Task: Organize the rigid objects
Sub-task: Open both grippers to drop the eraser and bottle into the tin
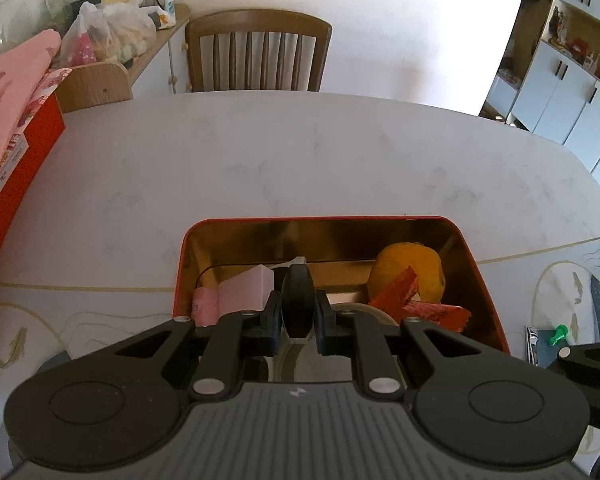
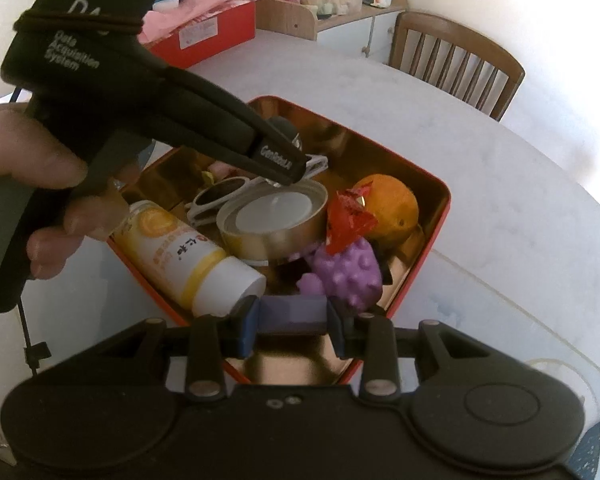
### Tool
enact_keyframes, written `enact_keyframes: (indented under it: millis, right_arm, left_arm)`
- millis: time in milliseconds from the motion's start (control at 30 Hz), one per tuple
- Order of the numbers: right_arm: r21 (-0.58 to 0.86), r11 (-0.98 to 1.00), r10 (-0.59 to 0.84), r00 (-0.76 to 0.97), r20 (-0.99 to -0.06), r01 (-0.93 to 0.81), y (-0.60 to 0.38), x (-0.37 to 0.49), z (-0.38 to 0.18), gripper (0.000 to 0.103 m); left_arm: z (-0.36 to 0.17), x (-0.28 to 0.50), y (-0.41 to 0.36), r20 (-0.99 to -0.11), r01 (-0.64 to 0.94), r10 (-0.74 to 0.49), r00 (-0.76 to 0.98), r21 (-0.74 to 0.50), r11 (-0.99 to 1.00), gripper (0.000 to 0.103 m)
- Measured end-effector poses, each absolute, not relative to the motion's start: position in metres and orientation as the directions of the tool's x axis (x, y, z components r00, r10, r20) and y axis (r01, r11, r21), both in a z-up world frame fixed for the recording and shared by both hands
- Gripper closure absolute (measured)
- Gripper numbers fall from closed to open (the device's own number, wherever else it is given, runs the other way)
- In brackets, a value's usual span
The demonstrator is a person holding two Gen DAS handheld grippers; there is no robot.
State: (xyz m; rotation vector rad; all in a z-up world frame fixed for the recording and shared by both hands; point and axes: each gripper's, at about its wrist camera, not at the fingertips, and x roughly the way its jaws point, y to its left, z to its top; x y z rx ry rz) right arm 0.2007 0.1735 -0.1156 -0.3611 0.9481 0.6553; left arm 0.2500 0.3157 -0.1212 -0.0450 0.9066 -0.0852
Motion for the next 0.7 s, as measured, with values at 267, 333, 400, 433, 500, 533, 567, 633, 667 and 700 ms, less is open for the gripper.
enact_keyframes:
  millis: [267,333,400,433,500,533,567,633,667,700]
  right_arm:
    - [0.013,0.772,0.358,0.417,-0.835,-0.636,0.170,0.202,-0.114,0.063]
    - [0.014,0.776,0.360,0.425,-0.831,-0.630,0.168,0.201,-0.112,0.062]
    - [0.018,0.783,0.362,0.431,-0.827,-0.622,0.165,0.200,-0.110,0.054]
    - [0.022,0.783,0.367,0.432,-0.824,-0.621,0.164,0.200,-0.109,0.054]
    - [0.034,0.784,0.376,0.431,-0.820,-0.620,0.161,0.199,-0.107,0.052]
    - [0.037,0.785,0.379,0.432,-0.818,-0.618,0.160,0.198,-0.106,0.051]
    - [0.039,0.786,0.382,0.435,-0.815,-0.617,0.159,0.196,-0.105,0.050]
    - [0.045,0.788,0.390,0.441,-0.809,-0.614,0.157,0.193,-0.101,0.047]
    - [0.050,0.789,0.395,0.444,-0.804,-0.612,0.156,0.192,-0.099,0.045]
    - [0.053,0.790,0.399,0.447,-0.801,-0.611,0.155,0.191,-0.098,0.043]
  left_arm:
    - [-0.122,0.247,0.317,-0.786,0.050,-0.092,0.612,-0.077,0.996,0.087]
    - [-0.121,0.246,0.316,-0.785,0.051,-0.087,0.613,-0.070,0.996,0.087]
    - [-0.120,0.245,0.314,-0.787,0.049,-0.083,0.611,-0.066,0.997,0.087]
    - [-0.120,0.244,0.314,-0.787,0.048,-0.081,0.611,-0.066,0.997,0.087]
    - [-0.118,0.241,0.315,-0.786,0.045,-0.080,0.613,-0.065,0.997,0.087]
    - [-0.118,0.241,0.315,-0.786,0.042,-0.077,0.613,-0.065,0.997,0.086]
    - [-0.117,0.240,0.315,-0.786,0.042,-0.077,0.613,-0.065,0.997,0.086]
    - [-0.114,0.236,0.315,-0.783,0.042,-0.080,0.617,-0.069,0.997,0.085]
    - [-0.113,0.234,0.316,-0.781,0.039,-0.079,0.619,-0.069,0.997,0.084]
    - [-0.112,0.232,0.316,-0.779,0.039,-0.079,0.622,-0.070,0.997,0.083]
